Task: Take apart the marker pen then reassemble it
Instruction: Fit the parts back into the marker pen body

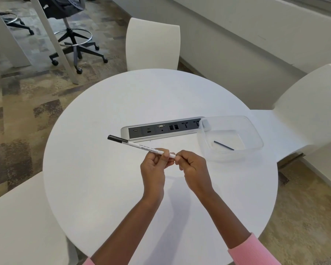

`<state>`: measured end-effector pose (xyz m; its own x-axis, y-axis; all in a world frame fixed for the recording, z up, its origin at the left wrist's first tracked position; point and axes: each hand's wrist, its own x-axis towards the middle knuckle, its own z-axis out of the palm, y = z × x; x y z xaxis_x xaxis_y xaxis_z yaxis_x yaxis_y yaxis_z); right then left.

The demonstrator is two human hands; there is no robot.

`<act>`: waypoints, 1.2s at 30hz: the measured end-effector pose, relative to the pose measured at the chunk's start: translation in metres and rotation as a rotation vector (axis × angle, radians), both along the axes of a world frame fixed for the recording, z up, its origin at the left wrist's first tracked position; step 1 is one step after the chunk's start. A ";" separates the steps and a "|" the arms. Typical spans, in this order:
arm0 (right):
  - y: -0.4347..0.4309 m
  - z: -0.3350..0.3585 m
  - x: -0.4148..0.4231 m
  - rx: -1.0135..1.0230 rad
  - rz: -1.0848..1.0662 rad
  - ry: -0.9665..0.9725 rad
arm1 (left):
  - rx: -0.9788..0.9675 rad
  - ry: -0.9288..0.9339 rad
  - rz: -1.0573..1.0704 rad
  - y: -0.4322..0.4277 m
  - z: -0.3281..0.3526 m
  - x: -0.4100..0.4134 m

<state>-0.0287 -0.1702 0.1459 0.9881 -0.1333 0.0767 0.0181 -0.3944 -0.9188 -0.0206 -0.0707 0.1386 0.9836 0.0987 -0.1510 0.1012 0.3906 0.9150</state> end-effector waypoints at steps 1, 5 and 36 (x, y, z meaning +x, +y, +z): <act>-0.001 0.000 0.001 0.064 0.007 0.054 | 0.012 -0.006 -0.009 0.001 0.000 0.000; -0.009 0.001 0.006 0.281 0.085 0.282 | 0.069 -0.006 -0.040 0.003 -0.002 0.000; 0.009 -0.035 0.004 -0.178 -0.003 0.143 | 0.758 0.063 -0.455 0.017 -0.042 -0.003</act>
